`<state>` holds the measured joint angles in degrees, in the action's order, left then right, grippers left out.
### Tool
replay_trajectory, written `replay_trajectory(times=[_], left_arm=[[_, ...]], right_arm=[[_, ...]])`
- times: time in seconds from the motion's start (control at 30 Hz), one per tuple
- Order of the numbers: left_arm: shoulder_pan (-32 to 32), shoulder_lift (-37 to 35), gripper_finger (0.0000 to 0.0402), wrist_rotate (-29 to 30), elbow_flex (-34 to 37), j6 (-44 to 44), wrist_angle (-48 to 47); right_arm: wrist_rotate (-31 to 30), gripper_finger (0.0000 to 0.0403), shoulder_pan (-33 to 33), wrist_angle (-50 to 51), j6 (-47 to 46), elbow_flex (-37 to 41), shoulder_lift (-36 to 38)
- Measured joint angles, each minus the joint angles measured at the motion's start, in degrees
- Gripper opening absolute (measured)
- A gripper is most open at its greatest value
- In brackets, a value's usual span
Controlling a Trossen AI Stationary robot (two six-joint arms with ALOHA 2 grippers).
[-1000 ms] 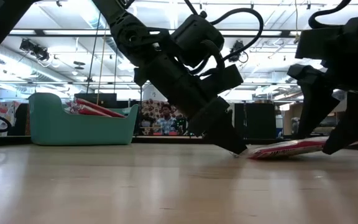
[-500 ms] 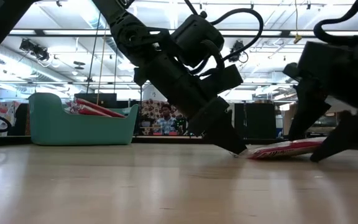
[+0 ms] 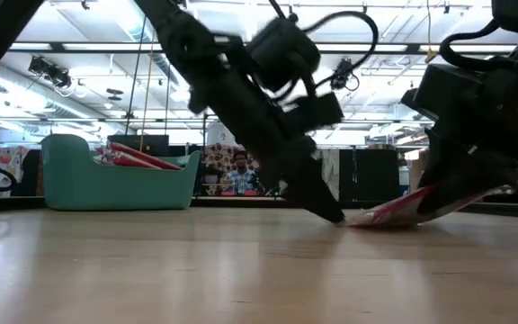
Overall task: Sort popcorn bags into baskets
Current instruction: Put the red popcorn bag into the green bin
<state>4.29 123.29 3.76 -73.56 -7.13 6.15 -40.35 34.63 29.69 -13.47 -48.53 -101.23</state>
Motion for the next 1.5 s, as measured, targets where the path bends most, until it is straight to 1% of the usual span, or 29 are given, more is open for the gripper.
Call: replay_trajectory(times=[0.13,0.23,0.33,0.43,0.5,0.6,0.77,0.93,1.03,1.23,1.3,1.37,1.43,1.5], left_arm=[[0.4,-4.5,0.0171,0.5,0.1,-3.8,-3.2],[1.5,-7.4,0.0171,3.0,0.0,-8.9,-5.0],[3.5,-8.0,0.0173,8.3,0.0,-14.1,-5.9],[5.6,-8.2,0.0183,14.2,0.0,-20.3,-4.9],[6.9,-8.2,0.0189,17.9,0.0,-22.2,-4.1],[7.9,-8.2,0.0198,20.4,0.0,-22.5,-1.6],[7.8,-8.3,0.0203,19.0,0.0,-22.1,-0.3],[7.5,-8.3,0.0200,19.2,-0.1,-20.3,1.2],[7.5,-8.3,0.0183,19.3,-0.1,-20.7,1.7],[7.2,-8.3,0.0133,19.7,-0.1,-20.6,2.1],[7.2,-8.3,0.0120,20.9,-0.1,-20.6,2.5],[7.2,-8.3,0.0113,23.5,-0.1,-21.1,2.5],[7.2,-8.3,0.0112,26.1,-0.2,-21.3,2.9],[7.2,-8.4,0.0115,27.2,-0.2,-21.6,2.8]], right_arm=[[2.2,0.0022,-0.7,5.8,-5.2,-1.3,0.3],[2.9,0.0035,-1.7,13.2,-10.4,-3.7,1.5],[3.9,0.0034,-2.2,17.4,-12.4,-5.2,3.6],[5.0,0.0024,-2.5,17.4,-12.2,-5.8,6.7],[5.1,0.0022,-2.6,17.2,-12.4,-5.8,8.8],[3.9,0.0025,-2.6,16.2,-12.4,-5.8,11.9],[1.5,0.0031,-2.7,14.7,-13.8,-5.8,15.6],[1.5,0.0031,-2.7,12.2,-13.4,-5.8,17.9],[1.7,0.0034,-2.7,11.2,-13.4,-5.8,18.5],[2.9,0.0033,-2.7,9.1,-12.1,-5.8,18.9],[4.4,0.0028,-2.8,8.3,-11.4,-5.8,18.9],[5.2,0.0025,-3.0,8.2,-11.3,-5.8,18.9],[5.3,0.0025,-3.0,8.2,-11.8,-5.8,18.9],[5.5,0.0028,-3.0,8.6,-11.9,-5.8,18.9]])
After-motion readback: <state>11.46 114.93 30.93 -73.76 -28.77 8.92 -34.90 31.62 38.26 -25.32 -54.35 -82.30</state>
